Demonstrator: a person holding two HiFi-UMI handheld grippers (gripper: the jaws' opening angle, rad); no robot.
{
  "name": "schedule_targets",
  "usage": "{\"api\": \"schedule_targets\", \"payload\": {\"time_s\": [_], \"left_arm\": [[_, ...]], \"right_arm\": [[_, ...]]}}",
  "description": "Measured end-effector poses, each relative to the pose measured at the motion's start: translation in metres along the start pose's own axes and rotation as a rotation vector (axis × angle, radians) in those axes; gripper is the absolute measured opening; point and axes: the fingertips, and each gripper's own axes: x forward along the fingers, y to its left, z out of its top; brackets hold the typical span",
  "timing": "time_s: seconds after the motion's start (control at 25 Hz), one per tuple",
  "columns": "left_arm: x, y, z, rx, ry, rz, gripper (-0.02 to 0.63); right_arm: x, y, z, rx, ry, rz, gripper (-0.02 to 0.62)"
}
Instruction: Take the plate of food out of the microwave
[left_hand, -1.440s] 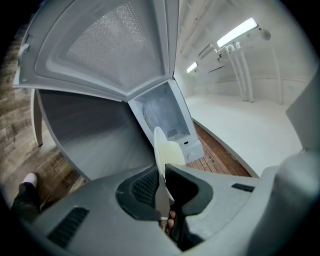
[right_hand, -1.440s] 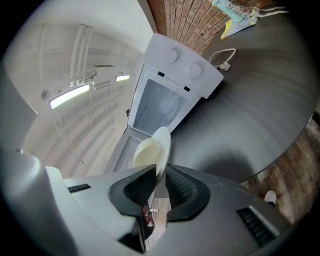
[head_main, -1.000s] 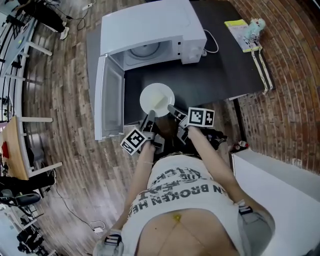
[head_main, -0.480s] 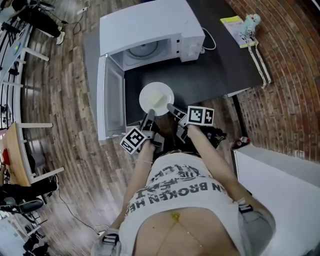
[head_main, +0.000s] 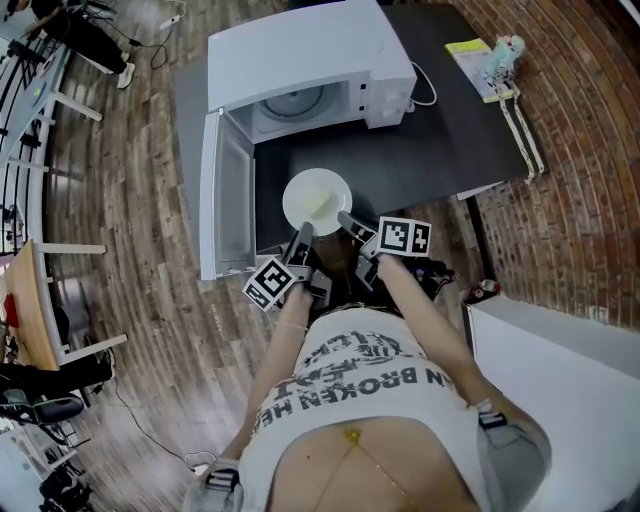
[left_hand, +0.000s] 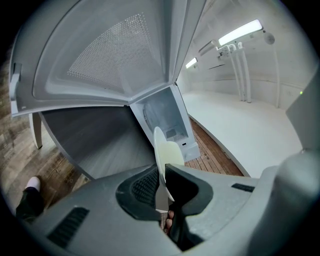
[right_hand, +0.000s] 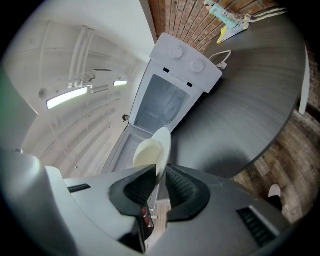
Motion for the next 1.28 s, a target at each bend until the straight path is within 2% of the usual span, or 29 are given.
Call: {"api": "schedule_targets", "payload": {"time_s": [1.28], "left_arm": [[-0.0022,0.0035,-0.0018,-0.006,0.000,0.002,0.041]], "right_arm": [[0.0010,-0.0014,-0.0033,0.000,0.017,0.002,0.058]]}}
